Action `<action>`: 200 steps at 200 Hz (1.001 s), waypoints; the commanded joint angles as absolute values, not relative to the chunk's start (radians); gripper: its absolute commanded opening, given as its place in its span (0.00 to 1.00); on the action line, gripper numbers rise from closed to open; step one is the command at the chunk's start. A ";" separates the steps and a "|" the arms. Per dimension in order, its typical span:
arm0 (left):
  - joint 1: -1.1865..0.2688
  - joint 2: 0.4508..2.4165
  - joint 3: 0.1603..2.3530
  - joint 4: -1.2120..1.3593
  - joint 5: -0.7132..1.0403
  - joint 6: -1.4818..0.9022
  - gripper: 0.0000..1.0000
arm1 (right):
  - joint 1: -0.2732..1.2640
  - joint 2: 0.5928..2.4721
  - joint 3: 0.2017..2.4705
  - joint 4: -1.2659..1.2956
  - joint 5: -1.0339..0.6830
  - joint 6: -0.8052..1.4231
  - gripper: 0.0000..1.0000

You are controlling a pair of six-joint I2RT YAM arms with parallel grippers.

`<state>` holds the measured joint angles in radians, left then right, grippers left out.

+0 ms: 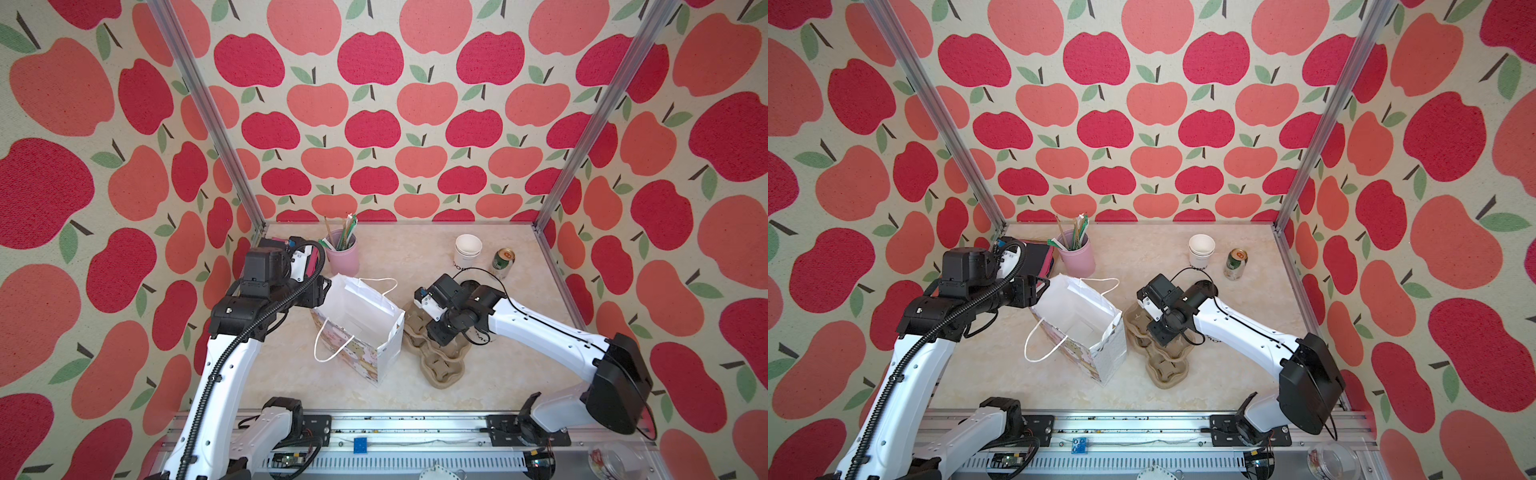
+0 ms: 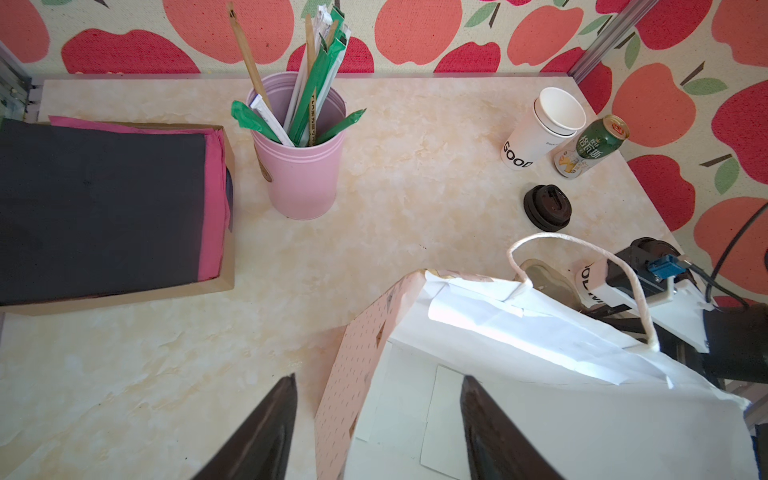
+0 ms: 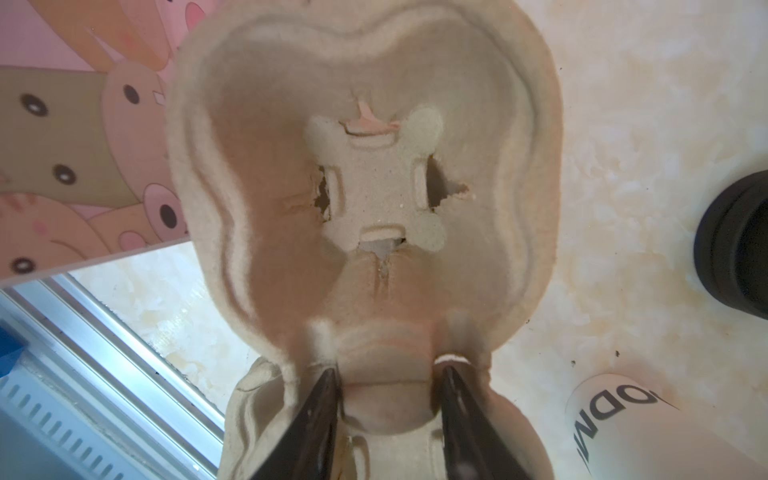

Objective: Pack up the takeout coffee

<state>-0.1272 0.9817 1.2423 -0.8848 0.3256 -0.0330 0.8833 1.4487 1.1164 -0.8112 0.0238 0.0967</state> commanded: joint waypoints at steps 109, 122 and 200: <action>-0.119 0.971 1.244 -0.870 0.344 -0.037 0.65 | 0.879 1.323 1.157 -0.845 0.074 0.107 0.33; -0.119 0.971 1.244 -0.870 0.345 -0.037 0.65 | 0.879 1.312 1.159 -0.847 0.071 0.112 0.33; -0.117 1.006 1.288 -0.916 0.360 -0.001 0.65 | 0.879 1.221 1.223 -0.902 0.113 0.132 0.32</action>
<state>-0.1246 0.9859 1.2446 -0.8871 0.3298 -0.0307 0.8829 1.2716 1.1698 -0.8574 0.0864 0.1093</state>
